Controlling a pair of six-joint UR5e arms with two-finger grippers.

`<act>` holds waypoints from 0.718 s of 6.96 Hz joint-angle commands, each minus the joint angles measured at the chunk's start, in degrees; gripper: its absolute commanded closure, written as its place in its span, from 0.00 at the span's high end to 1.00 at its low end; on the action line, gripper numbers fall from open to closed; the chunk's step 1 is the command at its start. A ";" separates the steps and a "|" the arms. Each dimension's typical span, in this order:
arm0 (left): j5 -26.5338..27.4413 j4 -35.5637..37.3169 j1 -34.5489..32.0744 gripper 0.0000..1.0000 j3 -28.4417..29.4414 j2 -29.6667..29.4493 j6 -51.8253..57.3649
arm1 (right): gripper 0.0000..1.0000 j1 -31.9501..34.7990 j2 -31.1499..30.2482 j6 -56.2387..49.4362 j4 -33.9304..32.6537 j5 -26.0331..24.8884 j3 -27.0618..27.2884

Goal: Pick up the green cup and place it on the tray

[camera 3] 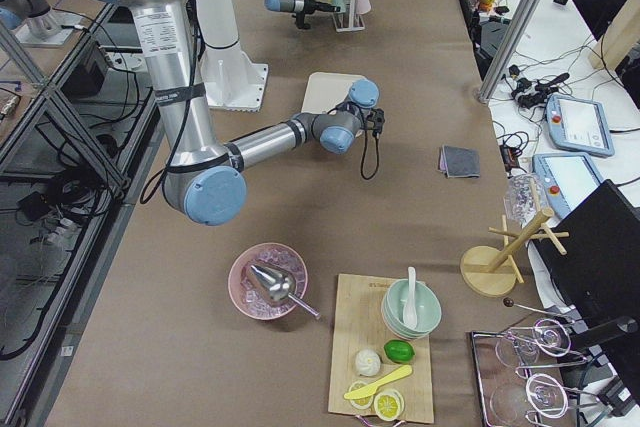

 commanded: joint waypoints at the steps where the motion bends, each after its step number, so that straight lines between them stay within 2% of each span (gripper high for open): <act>1: 0.46 -0.05 -1.05 0.97 0.04 0.05 -0.03 | 0.00 -3.38 5.10 0.09 -3.59 -0.64 -0.36; 4: 1.17 -5.13 -1.93 0.97 4.33 0.40 -0.03 | 0.00 -7.17 11.16 0.18 -7.19 -4.15 -0.88; 5: 1.17 -5.14 -1.93 0.97 4.17 0.40 0.06 | 0.00 -8.40 12.31 0.18 -7.29 -5.12 -1.58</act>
